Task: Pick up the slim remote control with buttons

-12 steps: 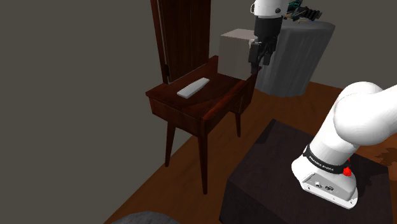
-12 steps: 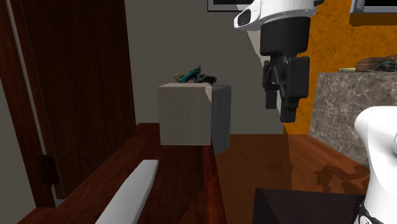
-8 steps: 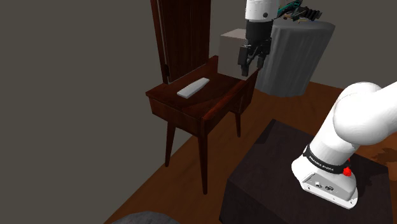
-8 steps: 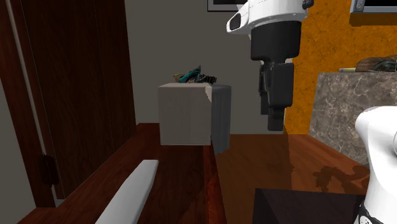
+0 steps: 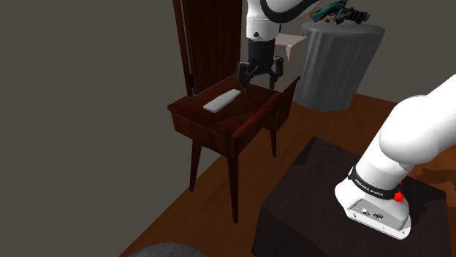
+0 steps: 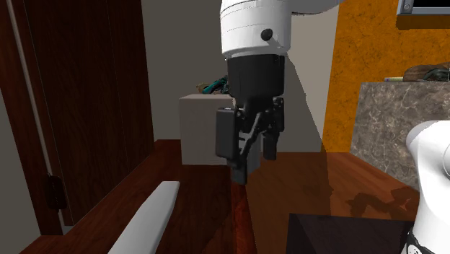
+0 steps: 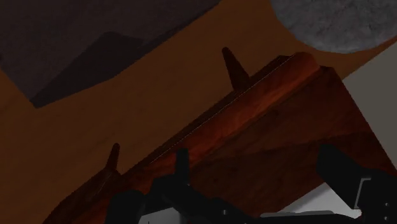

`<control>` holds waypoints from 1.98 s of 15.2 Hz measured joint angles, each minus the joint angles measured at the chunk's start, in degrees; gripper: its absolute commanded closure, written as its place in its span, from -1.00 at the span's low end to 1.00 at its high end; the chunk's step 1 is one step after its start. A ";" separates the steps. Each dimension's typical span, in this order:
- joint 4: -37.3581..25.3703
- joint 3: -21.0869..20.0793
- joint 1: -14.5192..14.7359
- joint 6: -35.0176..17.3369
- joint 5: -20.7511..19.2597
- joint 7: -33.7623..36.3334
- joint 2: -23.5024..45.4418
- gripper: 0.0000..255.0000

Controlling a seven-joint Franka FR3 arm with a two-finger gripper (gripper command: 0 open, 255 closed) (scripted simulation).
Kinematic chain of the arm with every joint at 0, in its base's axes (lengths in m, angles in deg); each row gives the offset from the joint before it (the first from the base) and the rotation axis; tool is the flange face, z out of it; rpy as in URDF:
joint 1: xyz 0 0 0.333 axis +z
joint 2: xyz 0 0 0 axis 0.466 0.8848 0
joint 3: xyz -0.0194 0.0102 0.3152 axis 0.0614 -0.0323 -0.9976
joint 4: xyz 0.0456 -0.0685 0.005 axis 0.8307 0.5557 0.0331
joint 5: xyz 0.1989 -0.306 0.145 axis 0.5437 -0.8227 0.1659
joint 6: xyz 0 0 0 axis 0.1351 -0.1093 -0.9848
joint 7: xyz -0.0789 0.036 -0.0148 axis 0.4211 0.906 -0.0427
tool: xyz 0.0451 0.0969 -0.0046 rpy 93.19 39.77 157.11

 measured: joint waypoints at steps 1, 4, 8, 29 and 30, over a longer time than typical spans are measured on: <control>-1.50 -0.85 -0.82 -1.04 -0.17 3.37 2.38 -1.00; -5.85 -2.88 -3.01 -3.73 -1.15 13.44 9.05 -1.00; -12.14 -4.51 -5.18 -7.36 -3.88 27.09 18.73 -1.00; -21.67 -2.15 -6.52 -15.85 -10.33 52.55 36.45 1.00; -21.69 -2.15 -6.52 -15.85 -10.34 52.55 36.47 1.00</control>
